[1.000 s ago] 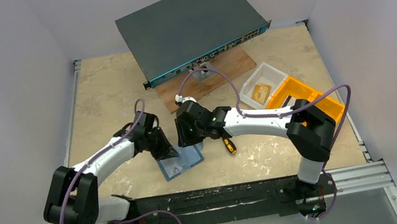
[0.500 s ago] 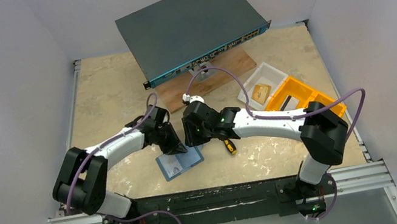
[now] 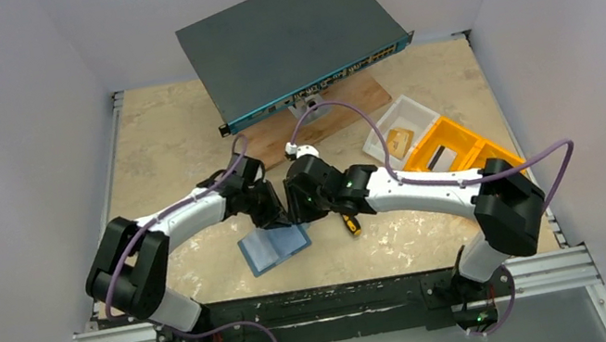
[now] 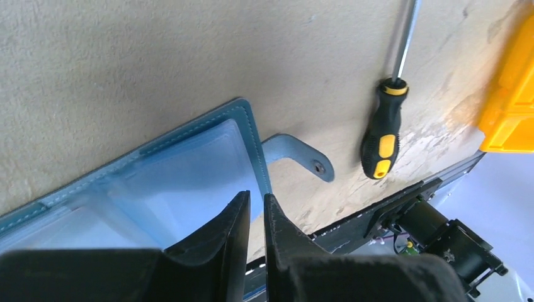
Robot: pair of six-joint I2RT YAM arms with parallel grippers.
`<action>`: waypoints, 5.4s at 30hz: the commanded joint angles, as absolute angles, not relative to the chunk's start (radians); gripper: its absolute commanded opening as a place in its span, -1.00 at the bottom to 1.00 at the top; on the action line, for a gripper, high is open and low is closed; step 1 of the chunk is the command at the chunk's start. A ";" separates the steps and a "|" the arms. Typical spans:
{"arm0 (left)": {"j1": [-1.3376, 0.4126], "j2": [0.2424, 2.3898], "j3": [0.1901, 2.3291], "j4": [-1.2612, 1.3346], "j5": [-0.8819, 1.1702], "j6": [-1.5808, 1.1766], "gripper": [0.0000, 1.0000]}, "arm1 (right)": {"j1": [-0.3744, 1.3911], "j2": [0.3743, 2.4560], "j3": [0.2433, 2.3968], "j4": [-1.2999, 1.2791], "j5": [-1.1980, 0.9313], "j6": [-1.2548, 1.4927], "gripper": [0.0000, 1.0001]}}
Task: Take the credit cards out of the card holder
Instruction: Remove the credit card from the card holder.
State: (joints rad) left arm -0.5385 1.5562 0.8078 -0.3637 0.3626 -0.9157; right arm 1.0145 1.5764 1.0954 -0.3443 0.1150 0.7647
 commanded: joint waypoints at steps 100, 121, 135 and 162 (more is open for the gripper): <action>-0.328 1.116 0.667 -0.669 0.286 -0.777 -1.00 | 0.983 1.773 1.149 -0.048 -0.247 0.825 -0.15; -0.561 1.341 0.811 -0.512 0.306 -0.877 -0.57 | 0.984 1.495 0.957 -0.187 -0.001 0.842 -0.15; -0.605 1.502 0.842 -0.415 0.352 -0.887 0.05 | 0.983 1.429 0.920 -0.213 0.080 0.858 -0.15; -0.414 1.109 0.755 -0.694 0.180 -0.842 0.28 | 1.054 1.603 1.090 -0.192 0.017 0.825 -0.16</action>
